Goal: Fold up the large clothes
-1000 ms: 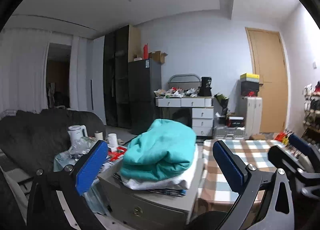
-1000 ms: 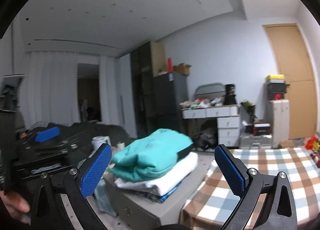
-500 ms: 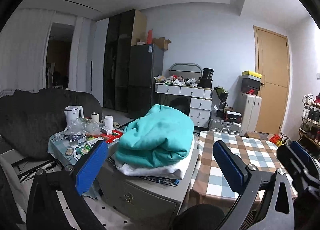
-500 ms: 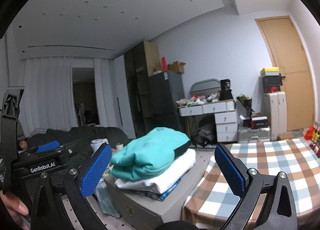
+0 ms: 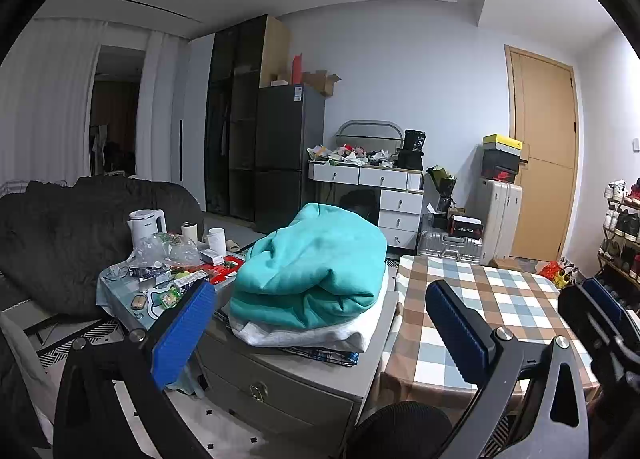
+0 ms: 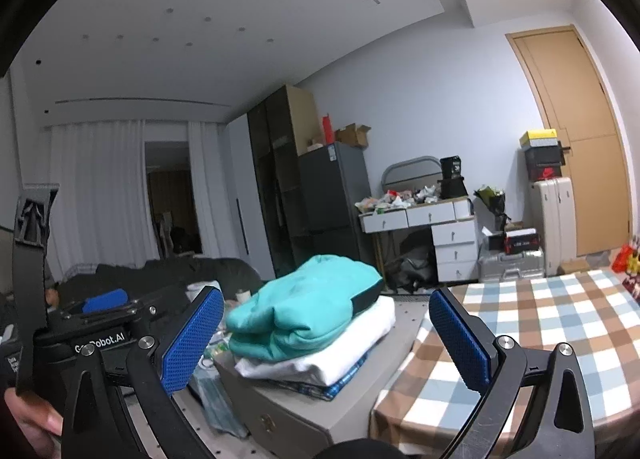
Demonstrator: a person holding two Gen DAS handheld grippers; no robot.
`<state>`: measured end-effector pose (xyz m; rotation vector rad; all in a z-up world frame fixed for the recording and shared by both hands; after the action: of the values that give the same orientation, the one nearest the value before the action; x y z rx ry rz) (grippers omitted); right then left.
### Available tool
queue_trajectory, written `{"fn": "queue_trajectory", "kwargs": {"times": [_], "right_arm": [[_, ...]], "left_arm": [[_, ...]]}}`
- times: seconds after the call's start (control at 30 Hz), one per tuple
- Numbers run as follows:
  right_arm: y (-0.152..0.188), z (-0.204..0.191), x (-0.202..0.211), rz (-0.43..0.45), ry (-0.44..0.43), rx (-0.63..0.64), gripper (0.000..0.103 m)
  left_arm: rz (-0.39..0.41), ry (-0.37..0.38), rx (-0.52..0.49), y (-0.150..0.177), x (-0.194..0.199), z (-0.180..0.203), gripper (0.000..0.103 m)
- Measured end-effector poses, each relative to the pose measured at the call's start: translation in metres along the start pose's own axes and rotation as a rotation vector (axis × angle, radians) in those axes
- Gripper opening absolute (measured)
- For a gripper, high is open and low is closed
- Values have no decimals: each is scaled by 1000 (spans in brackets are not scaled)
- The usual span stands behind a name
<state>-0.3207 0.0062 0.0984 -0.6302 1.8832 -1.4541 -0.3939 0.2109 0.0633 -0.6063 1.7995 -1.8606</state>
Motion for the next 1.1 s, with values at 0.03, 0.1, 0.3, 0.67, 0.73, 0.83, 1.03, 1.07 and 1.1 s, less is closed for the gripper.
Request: {"fn": "queue_trajectory", "kwargs": {"times": [0.03, 0.1, 0.3, 0.67, 0.73, 0.83, 1.03, 1.07, 1.1], "right_arm": [[1, -1, 0, -5, -2, 0, 103], [2, -2, 1, -5, -6, 0, 103], [2, -3, 1, 4, 4, 5, 103], [1, -1, 4, 11, 10, -2, 103], [1, -2, 6, 18, 15, 4, 103], [1, -2, 5, 13, 18, 13, 103], [0, -2, 8, 24, 14, 2, 103], [0, -2, 8, 25, 15, 4, 103], [0, -1, 8, 28, 20, 6, 103]], "left_arm": [[1, -1, 1, 0, 0, 0, 102], [-2, 3, 0, 0, 0, 0, 102], [-9, 11, -1, -3, -1, 1, 102], [-11, 21, -20, -4, -1, 4, 102], [-12, 27, -15, -5, -1, 5, 102], [-11, 27, -18, -5, 0, 5, 102], [-15, 29, -18, -6, 0, 4, 102], [-15, 24, -17, -6, 1, 4, 102], [-15, 23, -17, -6, 1, 4, 102]]}}
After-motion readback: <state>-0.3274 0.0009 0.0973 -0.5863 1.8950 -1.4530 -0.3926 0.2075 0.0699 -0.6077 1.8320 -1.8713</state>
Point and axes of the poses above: each gripper's, at about its wrist camera, not at the fingertips, and x roughly against the way its jaws point, z to its right, y to its underside, the point moved 3 cm from there along -x, roughly the way its jaws point, and after that the axes turned 15 degrees about z, right-handed, at the moved point
